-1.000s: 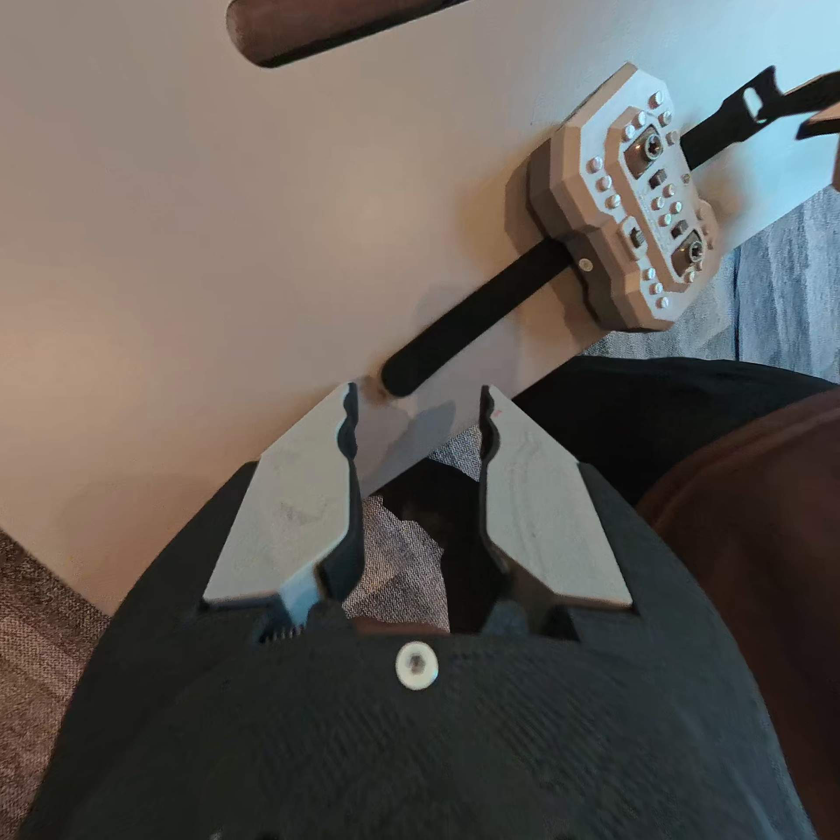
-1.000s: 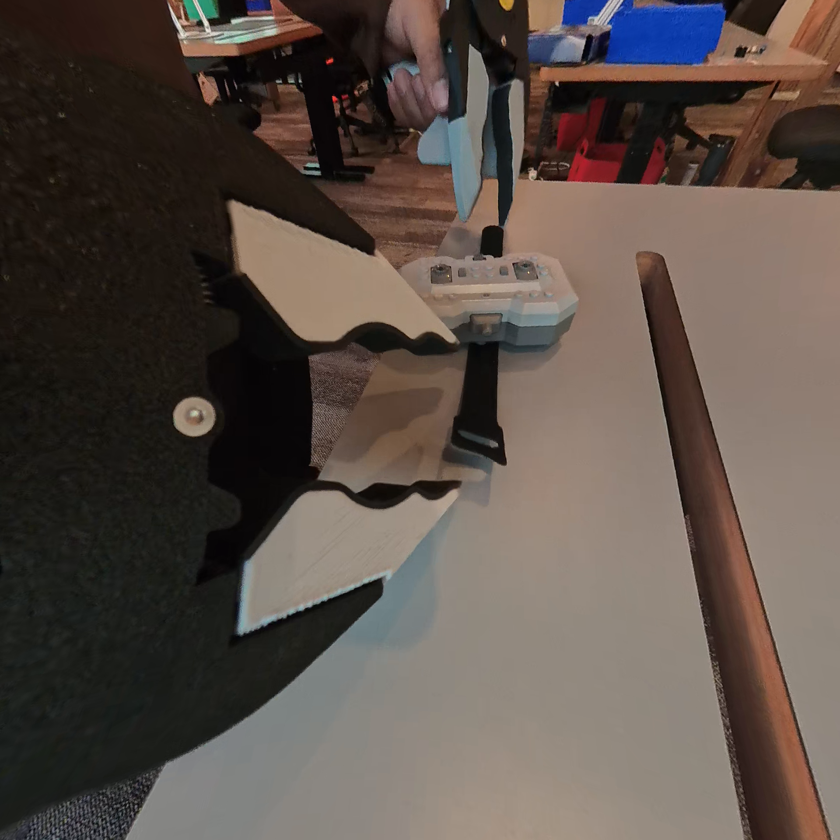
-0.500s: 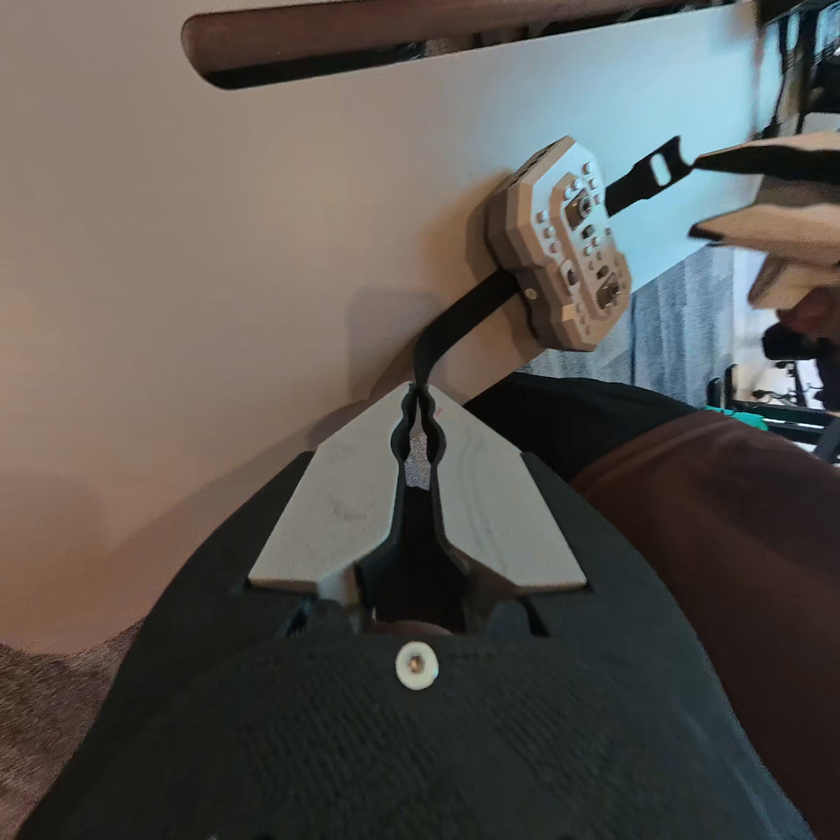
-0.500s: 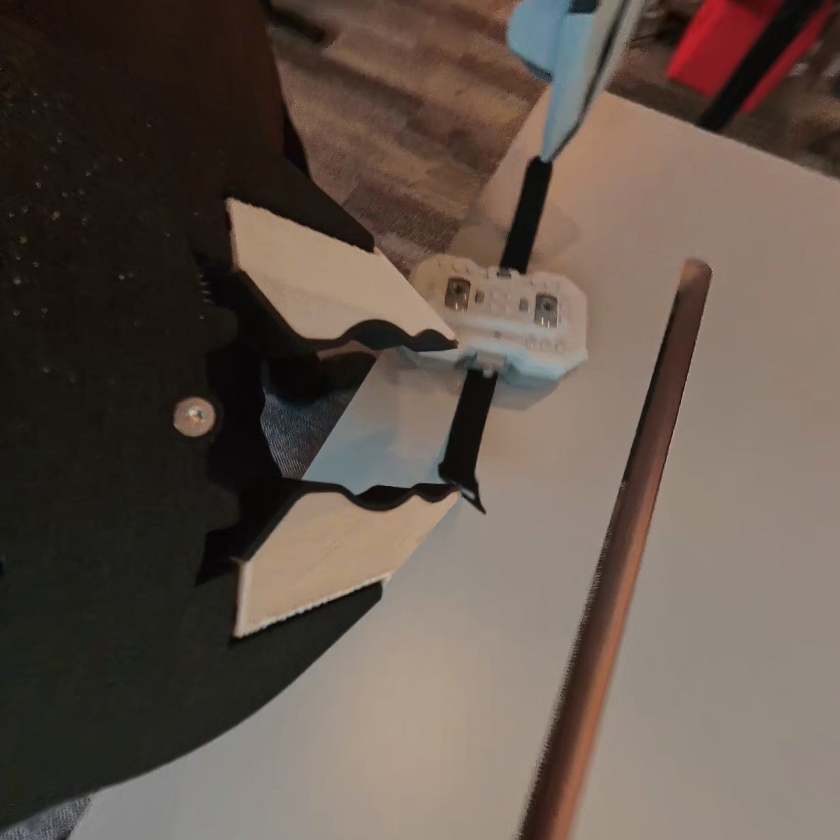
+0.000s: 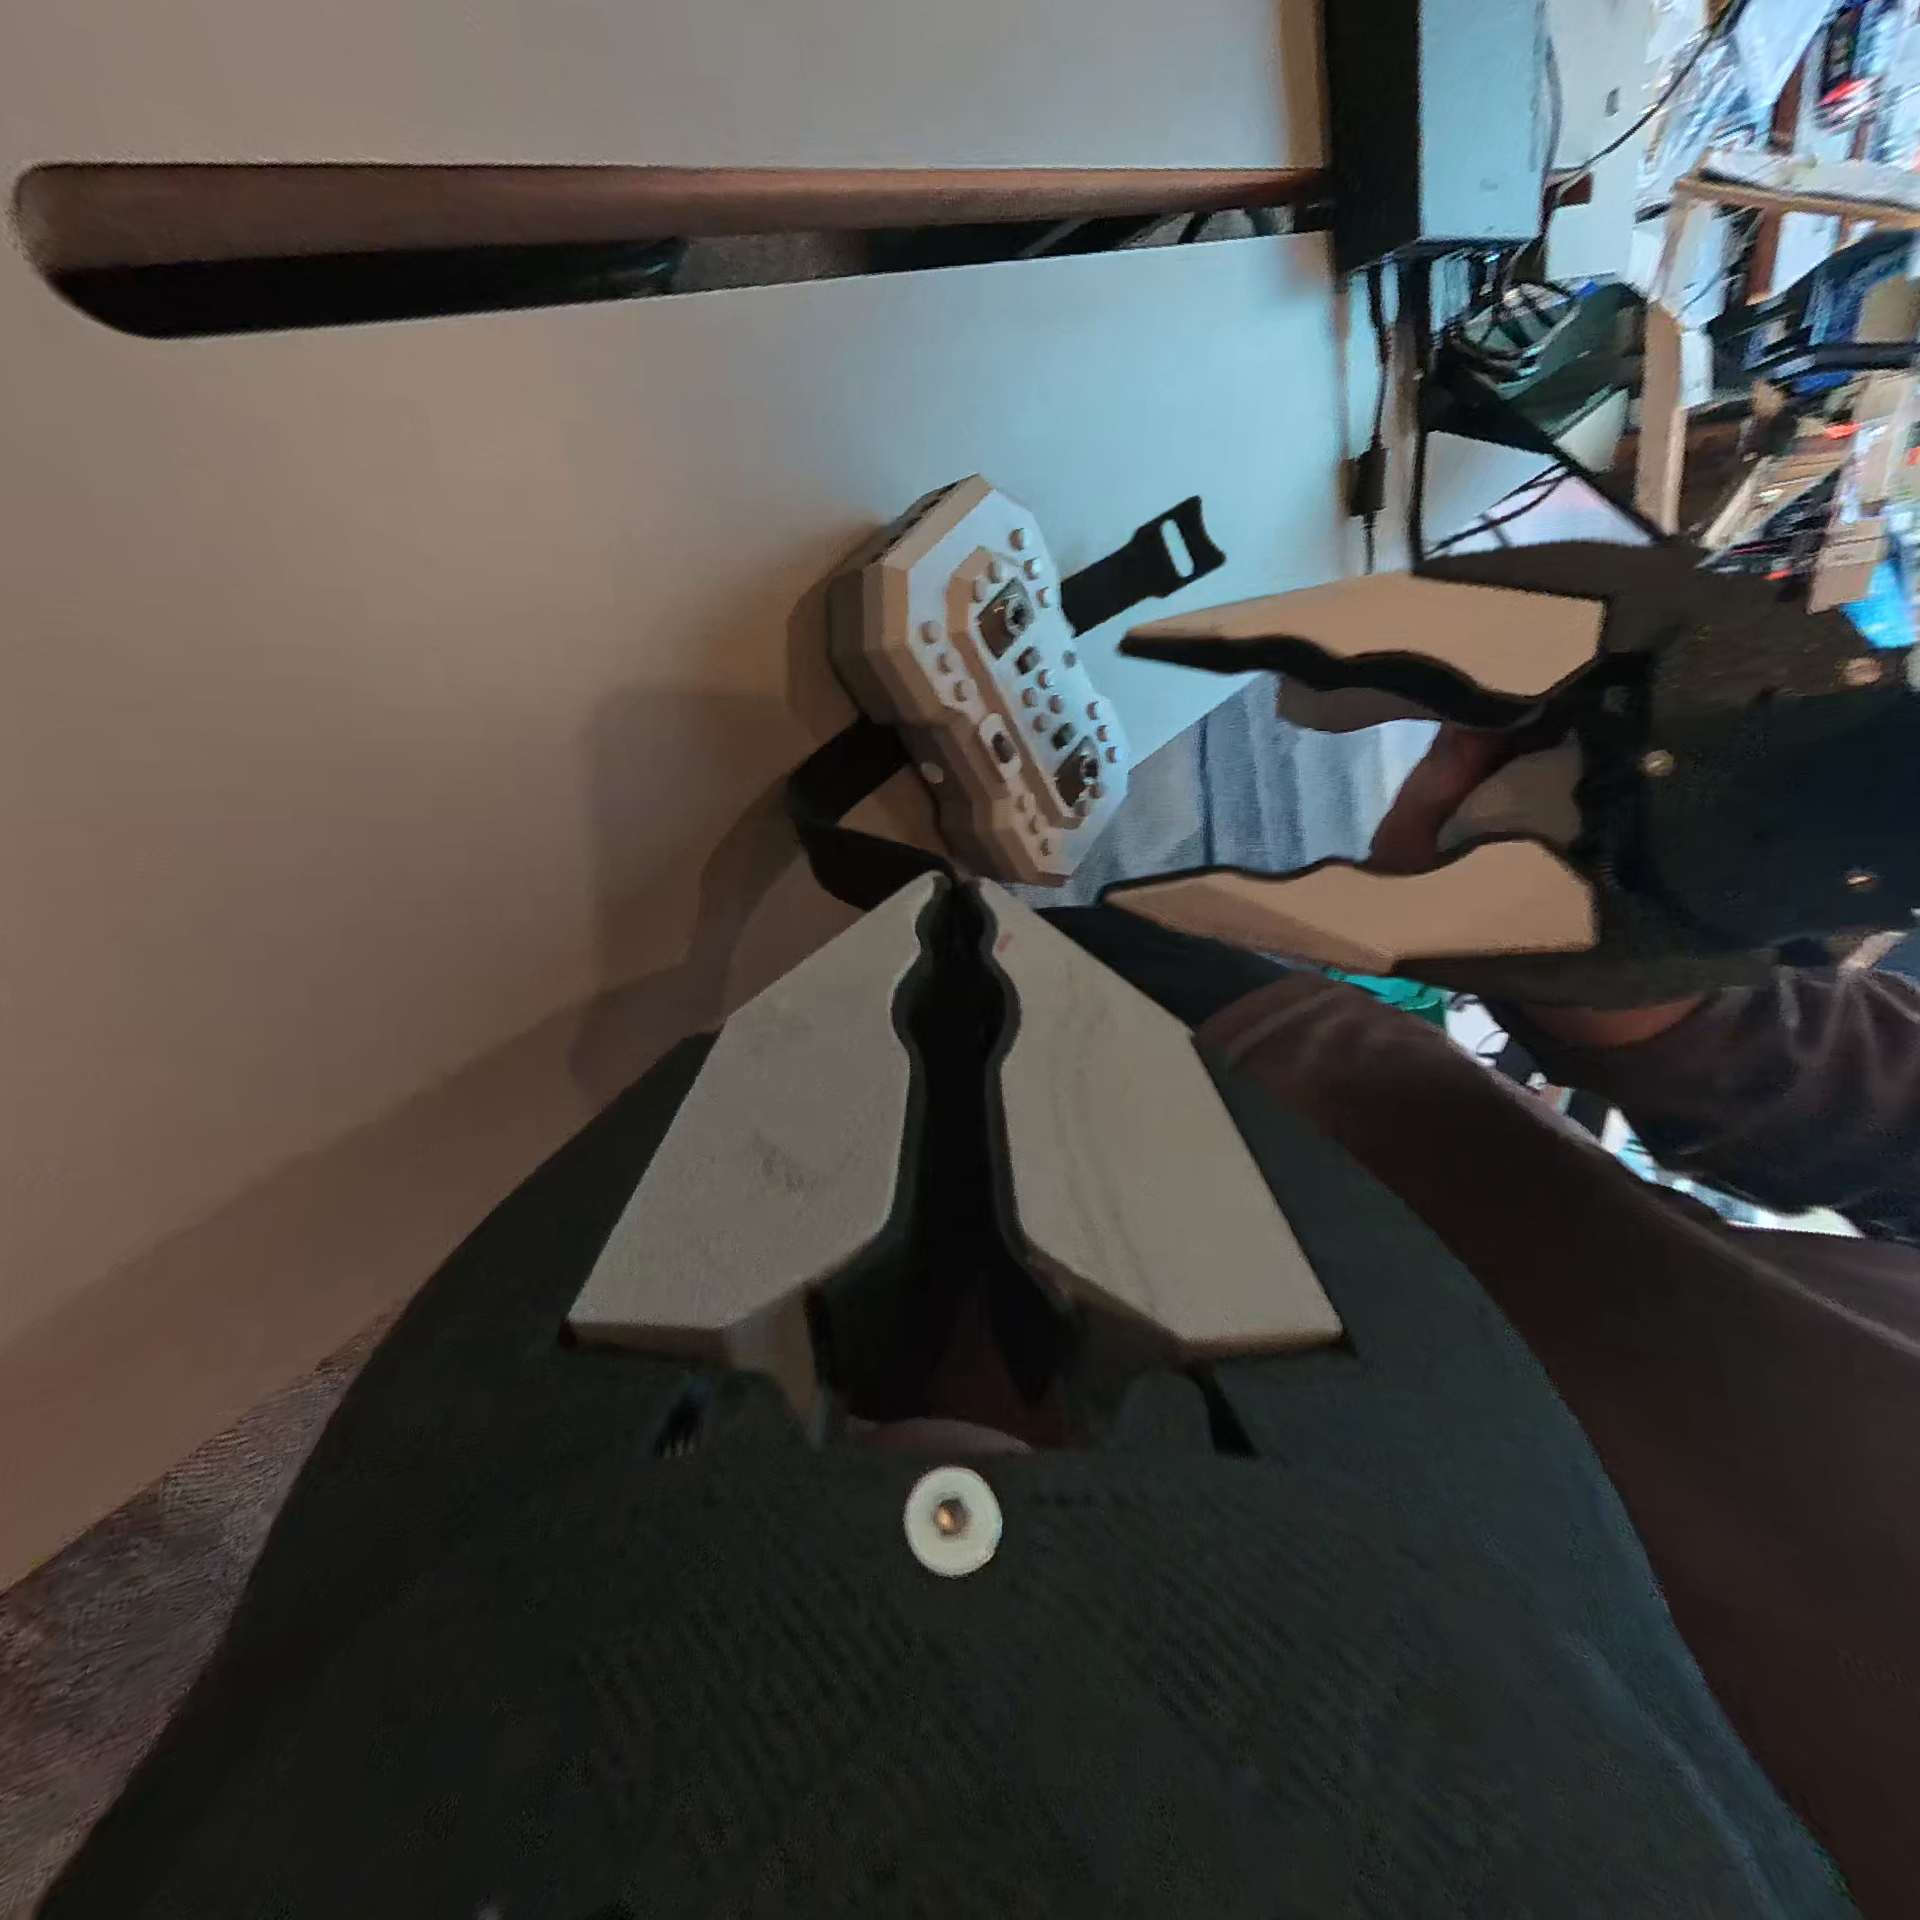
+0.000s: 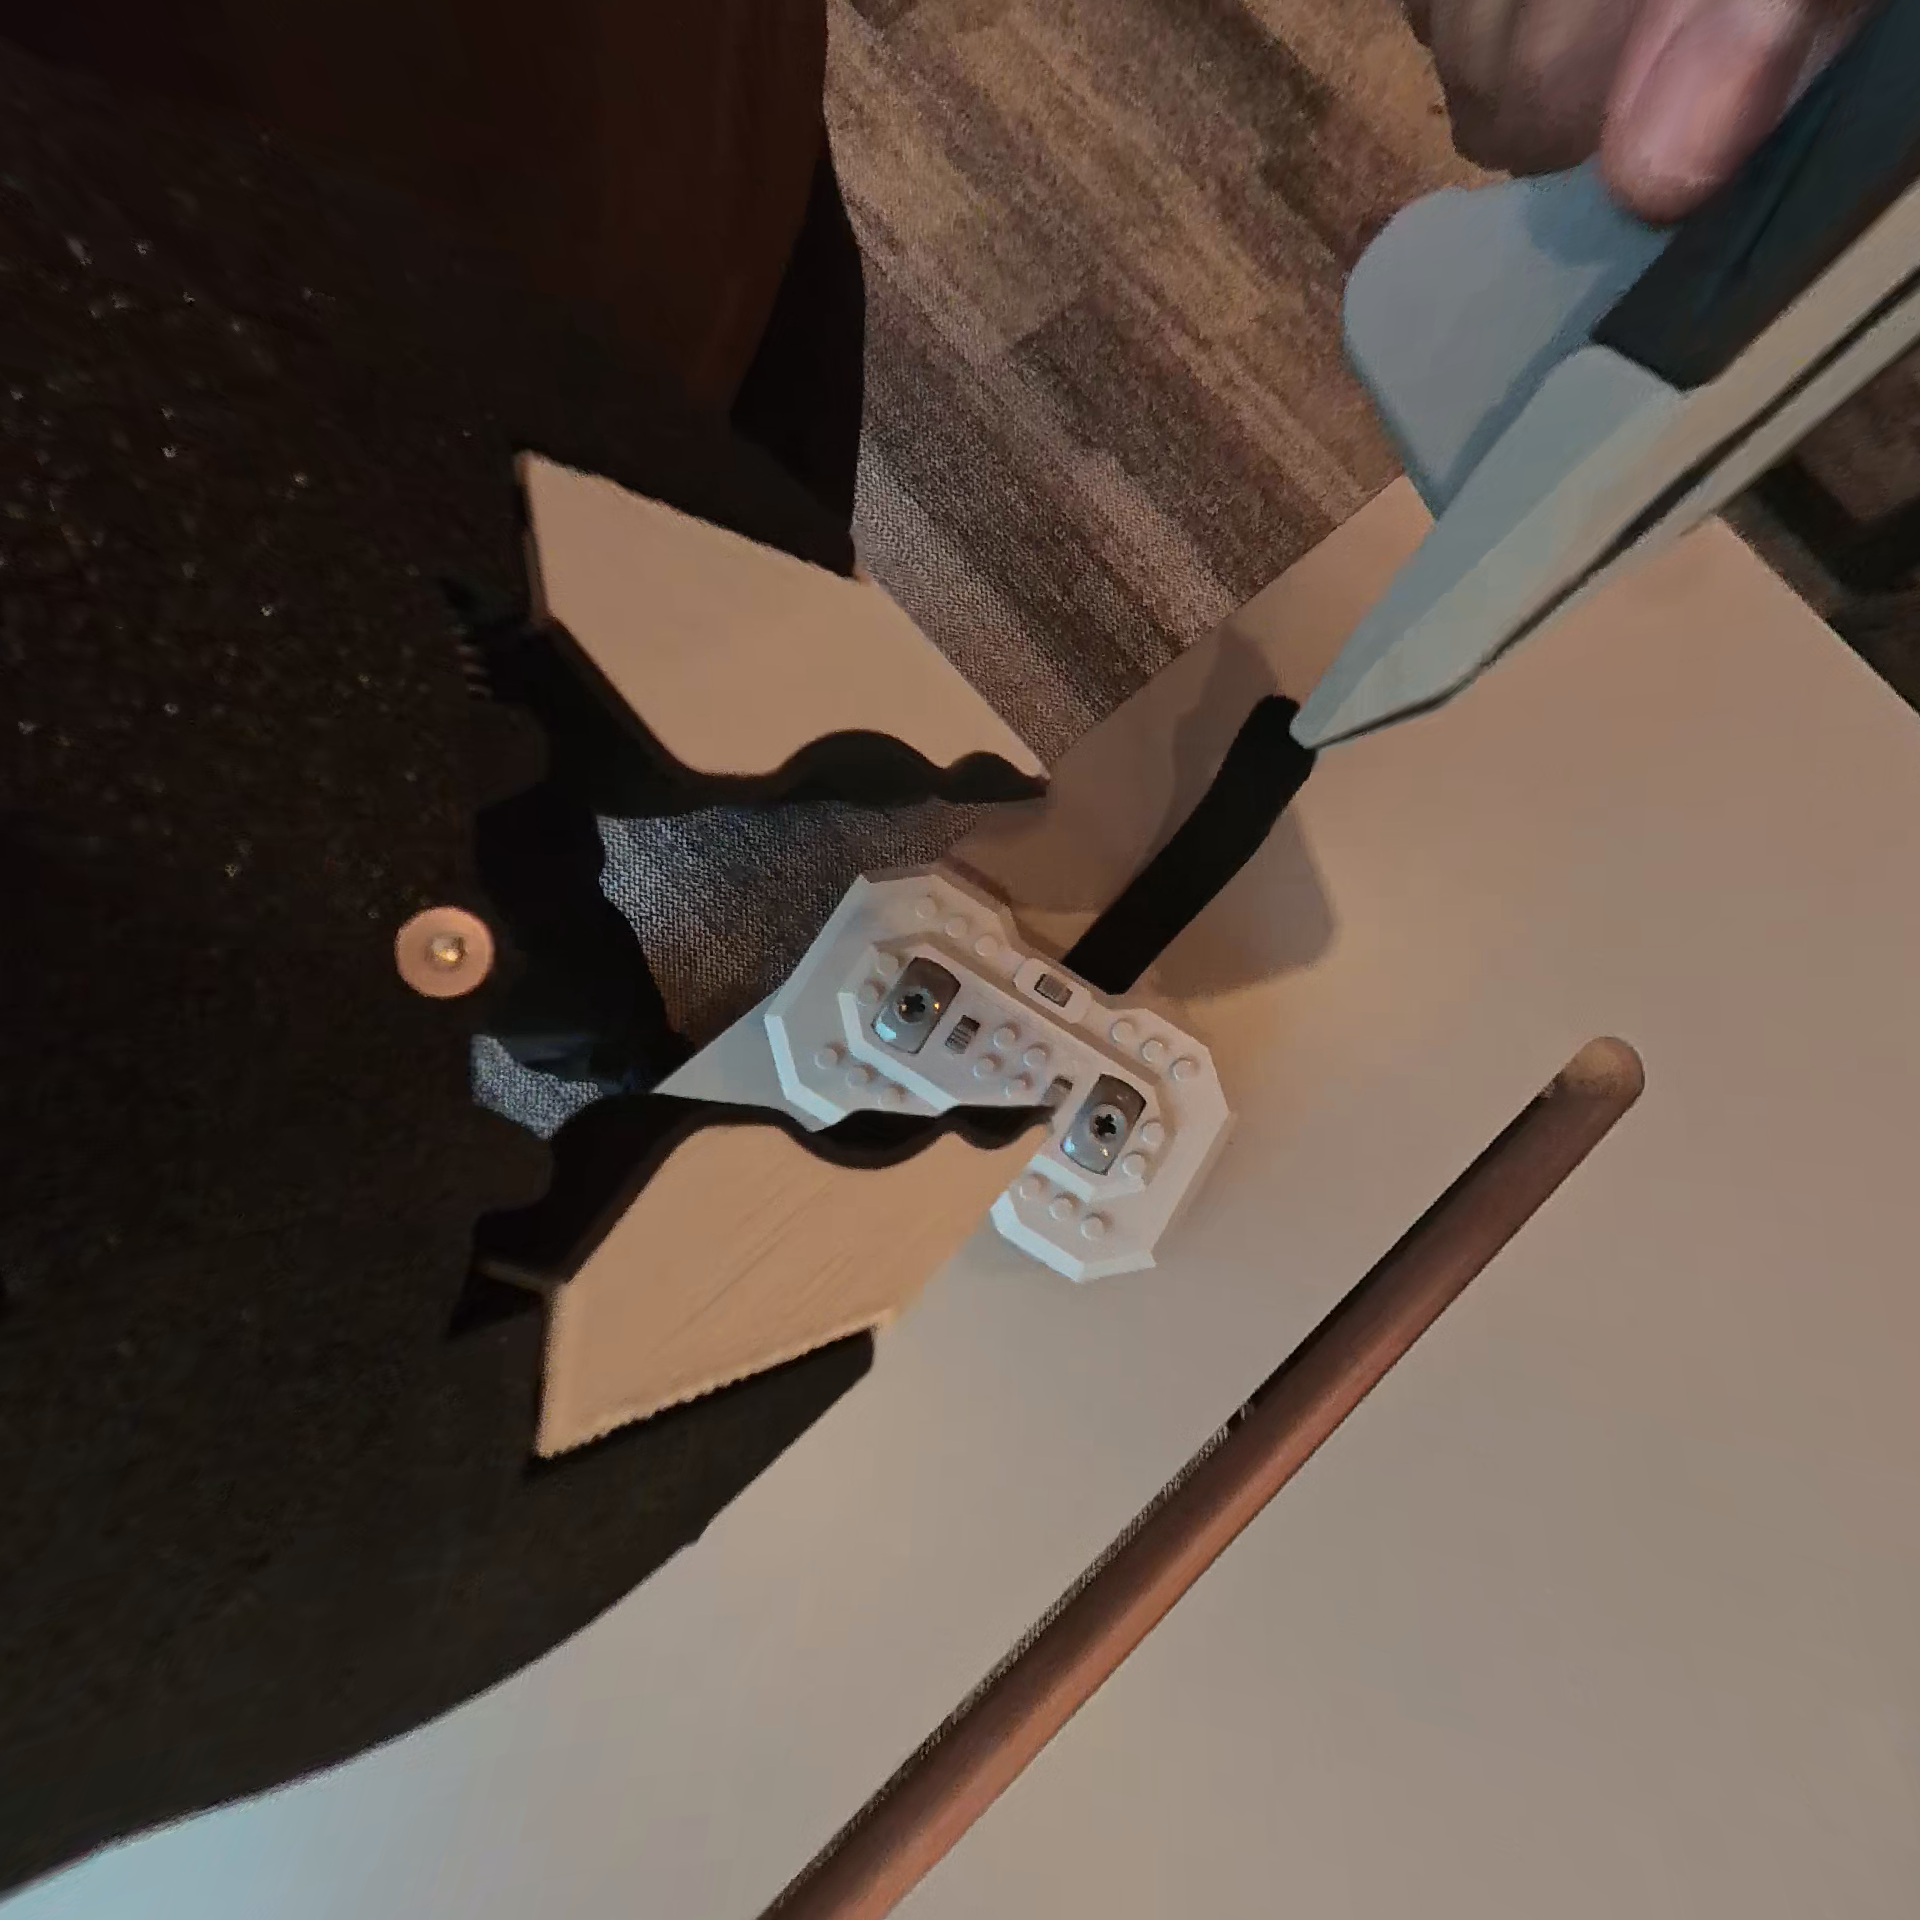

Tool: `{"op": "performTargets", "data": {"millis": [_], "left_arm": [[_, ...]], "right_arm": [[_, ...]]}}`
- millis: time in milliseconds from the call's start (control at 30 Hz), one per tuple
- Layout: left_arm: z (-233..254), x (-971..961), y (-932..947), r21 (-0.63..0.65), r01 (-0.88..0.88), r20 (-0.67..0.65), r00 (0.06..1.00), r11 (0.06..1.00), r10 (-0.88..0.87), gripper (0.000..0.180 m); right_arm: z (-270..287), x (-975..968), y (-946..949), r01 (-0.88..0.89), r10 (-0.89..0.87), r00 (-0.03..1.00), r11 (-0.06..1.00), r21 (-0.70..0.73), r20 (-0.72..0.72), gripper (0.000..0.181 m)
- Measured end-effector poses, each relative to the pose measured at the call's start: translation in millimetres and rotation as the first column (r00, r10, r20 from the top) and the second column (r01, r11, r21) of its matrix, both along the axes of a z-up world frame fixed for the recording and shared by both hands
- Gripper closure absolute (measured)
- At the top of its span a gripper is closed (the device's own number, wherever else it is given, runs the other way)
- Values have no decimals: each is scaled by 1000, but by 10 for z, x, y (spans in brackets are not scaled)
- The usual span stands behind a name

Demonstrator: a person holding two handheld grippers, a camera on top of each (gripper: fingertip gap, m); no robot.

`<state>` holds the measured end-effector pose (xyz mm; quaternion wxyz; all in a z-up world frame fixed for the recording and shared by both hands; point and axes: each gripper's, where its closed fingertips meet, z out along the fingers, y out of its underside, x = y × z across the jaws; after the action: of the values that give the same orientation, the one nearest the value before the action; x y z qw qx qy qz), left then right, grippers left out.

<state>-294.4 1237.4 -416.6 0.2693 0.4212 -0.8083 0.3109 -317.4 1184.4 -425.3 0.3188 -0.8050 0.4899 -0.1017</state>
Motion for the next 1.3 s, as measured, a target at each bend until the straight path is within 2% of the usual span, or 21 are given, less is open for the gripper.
{"op": "performTargets", "data": {"millis": [167,300,367,533,700,800,867,933,1033,1133,1300], "left_arm": [[59,-39,-128,-35,-2,-44,999,999,1,180],[124,-76,-251,-73,0,-94,996,997,-7,180],[141,-82,-304,-79,12,-99,995,997,-20,180],[143,-56,-373,-82,14,-104,994,997,-23,180],[151,-33,-410,-95,14,-78,997,995,-21,180],[184,90,-367,-97,31,46,999,995,-27,166],[168,108,-295,-66,100,156,984,993,-89,159],[22,87,-165,62,211,297,929,976,-219,156],[-169,5,-77,214,333,429,812,918,-395,146],[-222,-11,-140,256,363,522,728,896,-445,142],[-177,-27,-292,219,385,551,710,897,-439,139]], "right_arm": [[-44,-14,299,-101,101,995,995,4,-14,124],[-56,68,451,-102,102,995,995,13,-15,127],[-63,111,452,-74,75,997,997,20,-23,133],[-38,179,350,12,-8,999,997,72,-47,162],[-69,161,294,97,-69,987,976,197,-145,163],[-85,165,225,154,-109,977,956,250,-184,163],[-86,164,177,183,-126,970,940,287,-206,163],[-94,153,132,204,-133,964,926,318,-232,163],[-91,137,82,214,-125,959,908,361,-254,163],[-71,121,31,204,-108,961,900,385,-256,163],[-65,75,-55,115,-31,973,924,365,-229,163]]}}
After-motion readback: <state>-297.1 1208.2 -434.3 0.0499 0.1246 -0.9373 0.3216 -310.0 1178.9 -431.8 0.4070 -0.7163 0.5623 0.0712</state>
